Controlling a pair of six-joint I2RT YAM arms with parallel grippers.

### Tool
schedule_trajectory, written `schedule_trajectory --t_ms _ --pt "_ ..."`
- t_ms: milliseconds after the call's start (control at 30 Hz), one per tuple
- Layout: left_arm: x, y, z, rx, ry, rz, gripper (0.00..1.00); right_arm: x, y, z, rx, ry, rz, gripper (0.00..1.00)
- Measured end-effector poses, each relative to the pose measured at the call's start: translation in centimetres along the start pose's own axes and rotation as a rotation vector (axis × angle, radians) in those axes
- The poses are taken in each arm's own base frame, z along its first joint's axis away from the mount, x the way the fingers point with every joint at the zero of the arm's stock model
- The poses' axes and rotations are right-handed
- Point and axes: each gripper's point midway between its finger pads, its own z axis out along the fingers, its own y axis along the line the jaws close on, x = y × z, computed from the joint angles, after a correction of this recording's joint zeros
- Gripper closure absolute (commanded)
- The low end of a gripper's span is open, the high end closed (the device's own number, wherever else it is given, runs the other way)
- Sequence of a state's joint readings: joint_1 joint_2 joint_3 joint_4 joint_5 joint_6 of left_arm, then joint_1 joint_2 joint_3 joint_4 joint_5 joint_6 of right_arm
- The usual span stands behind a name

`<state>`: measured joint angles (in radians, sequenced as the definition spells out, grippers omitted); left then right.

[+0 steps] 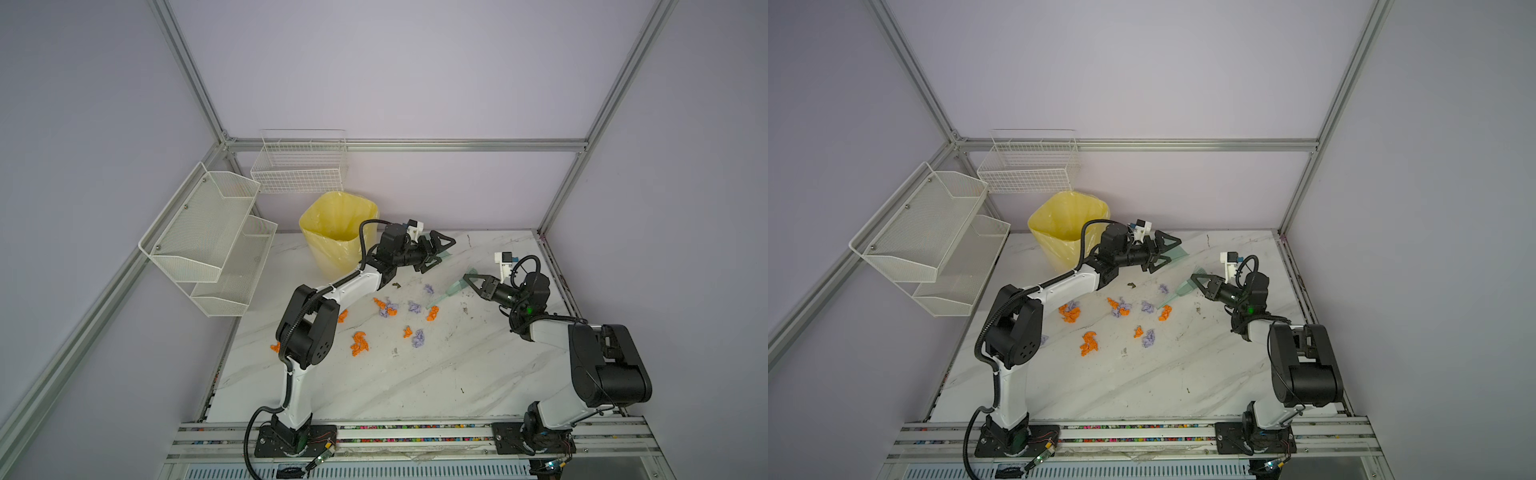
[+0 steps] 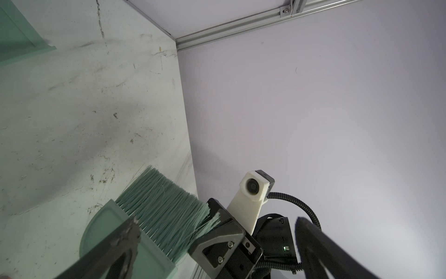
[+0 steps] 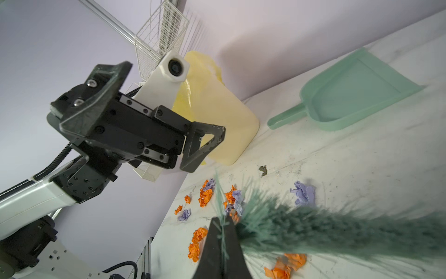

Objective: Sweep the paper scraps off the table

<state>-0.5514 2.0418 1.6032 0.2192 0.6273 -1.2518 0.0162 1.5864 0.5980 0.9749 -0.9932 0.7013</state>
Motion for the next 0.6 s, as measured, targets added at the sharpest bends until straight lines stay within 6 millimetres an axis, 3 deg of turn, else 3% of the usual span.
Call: schedule_trajectory --t_ms 167,367,600 --pt "-0.1 0.8 0.0 -0.033 -0.01 0.01 0.0 0.4 -2.1 -1.2 0.038 -0.007 0.066 1.0" --pt "0.2 2.3 -0.1 -0.092 -0.001 0.025 0.0 1.4 -7.3 -5.3 0.163 -0.071 0.237 1.0" --pt "0.6 3.3 -0.3 -0.132 0.014 0.038 0.0 3.5 -10.9 -6.9 0.246 -0.075 0.404 1.0"
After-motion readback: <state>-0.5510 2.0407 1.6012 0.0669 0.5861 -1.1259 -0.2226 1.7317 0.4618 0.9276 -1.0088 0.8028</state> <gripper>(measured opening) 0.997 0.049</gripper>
